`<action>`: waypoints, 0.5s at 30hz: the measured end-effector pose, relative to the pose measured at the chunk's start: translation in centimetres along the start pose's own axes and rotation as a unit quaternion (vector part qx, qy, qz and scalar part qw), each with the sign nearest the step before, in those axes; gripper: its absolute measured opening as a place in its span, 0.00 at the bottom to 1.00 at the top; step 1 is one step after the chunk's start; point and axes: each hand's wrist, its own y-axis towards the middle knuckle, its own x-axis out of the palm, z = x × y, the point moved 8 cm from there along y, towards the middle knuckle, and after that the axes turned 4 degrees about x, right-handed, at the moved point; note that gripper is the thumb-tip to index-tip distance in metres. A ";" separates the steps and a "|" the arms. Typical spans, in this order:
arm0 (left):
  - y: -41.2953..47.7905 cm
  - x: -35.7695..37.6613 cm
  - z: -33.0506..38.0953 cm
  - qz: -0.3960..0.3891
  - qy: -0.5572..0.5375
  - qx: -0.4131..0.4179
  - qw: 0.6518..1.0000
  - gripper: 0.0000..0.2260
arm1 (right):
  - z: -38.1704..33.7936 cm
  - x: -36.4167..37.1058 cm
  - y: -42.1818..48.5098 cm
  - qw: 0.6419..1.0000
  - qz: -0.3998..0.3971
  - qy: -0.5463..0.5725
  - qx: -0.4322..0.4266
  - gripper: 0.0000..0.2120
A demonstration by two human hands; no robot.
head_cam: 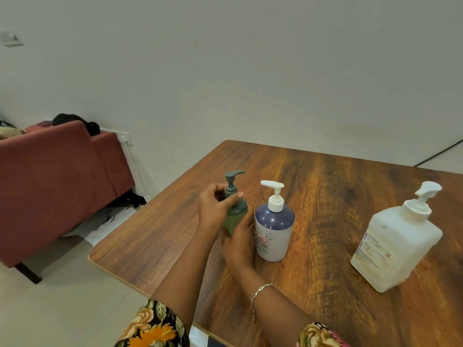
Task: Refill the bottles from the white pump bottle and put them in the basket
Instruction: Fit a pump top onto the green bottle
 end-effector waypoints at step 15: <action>-0.3 0.3 0.1 0.008 -0.011 -0.006 1.000 0.14 | -0.2 -0.2 0.3 0.999 0.012 -0.031 -0.010 0.42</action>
